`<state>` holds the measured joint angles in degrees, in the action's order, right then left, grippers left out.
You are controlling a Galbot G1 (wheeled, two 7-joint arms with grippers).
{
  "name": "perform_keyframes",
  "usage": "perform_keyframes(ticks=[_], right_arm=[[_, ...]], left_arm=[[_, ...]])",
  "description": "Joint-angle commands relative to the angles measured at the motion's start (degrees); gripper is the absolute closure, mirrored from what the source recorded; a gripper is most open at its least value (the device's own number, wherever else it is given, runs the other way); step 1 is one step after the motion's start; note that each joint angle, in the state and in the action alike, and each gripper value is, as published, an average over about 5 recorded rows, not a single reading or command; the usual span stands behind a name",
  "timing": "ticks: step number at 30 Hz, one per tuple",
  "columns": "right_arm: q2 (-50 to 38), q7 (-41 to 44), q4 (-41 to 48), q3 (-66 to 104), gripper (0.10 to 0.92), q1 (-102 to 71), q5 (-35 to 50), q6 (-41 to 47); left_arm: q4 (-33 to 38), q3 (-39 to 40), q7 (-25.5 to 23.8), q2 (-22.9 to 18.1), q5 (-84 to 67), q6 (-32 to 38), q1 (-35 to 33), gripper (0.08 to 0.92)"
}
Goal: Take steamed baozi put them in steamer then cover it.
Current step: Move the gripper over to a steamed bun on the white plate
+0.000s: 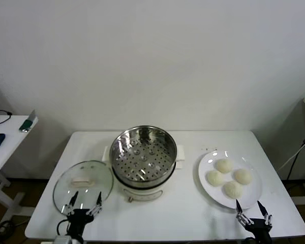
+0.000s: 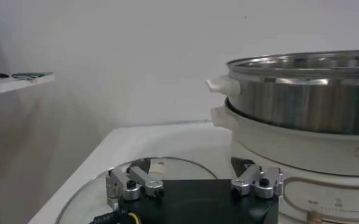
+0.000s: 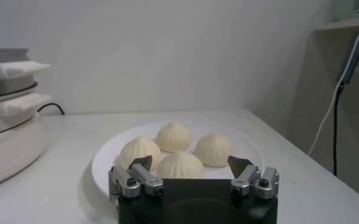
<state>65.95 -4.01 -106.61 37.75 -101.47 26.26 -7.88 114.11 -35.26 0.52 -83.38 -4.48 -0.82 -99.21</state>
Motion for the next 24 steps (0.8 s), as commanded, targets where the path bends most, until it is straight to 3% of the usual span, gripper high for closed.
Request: perform_keyframes(ticks=[1, 9, 16, 20, 24], right_arm=[[0.1, -0.1, -0.4, 0.3, 0.203, 0.6, 0.2, 2.5], [-7.4, 2.8, -5.4, 3.4, 0.203, 13.9, -5.6, 21.8], [-27.0, 15.1, 2.8, -4.8, 0.203, 34.2, -7.8, 33.7], [-38.7, 26.8, 9.5, -15.4, 0.203, 45.7, -7.7, 34.5], [-45.3, 39.7, 18.3, -35.0, 0.203, 63.8, -10.1, 29.7]], left_arm=[[0.2, 0.0, 0.0, 0.0, 0.0, 0.0, -0.1, 0.177], [0.8, 0.3, -0.2, 0.3, -0.3, 0.0, 0.0, 0.177], [1.1, 0.8, -0.6, 0.9, -0.6, 0.2, 0.2, 0.177], [1.2, 0.9, -0.7, 1.2, -0.8, 0.3, 0.6, 0.177], [1.1, 0.9, -0.7, 1.3, -1.0, 0.3, 0.8, 0.177]])
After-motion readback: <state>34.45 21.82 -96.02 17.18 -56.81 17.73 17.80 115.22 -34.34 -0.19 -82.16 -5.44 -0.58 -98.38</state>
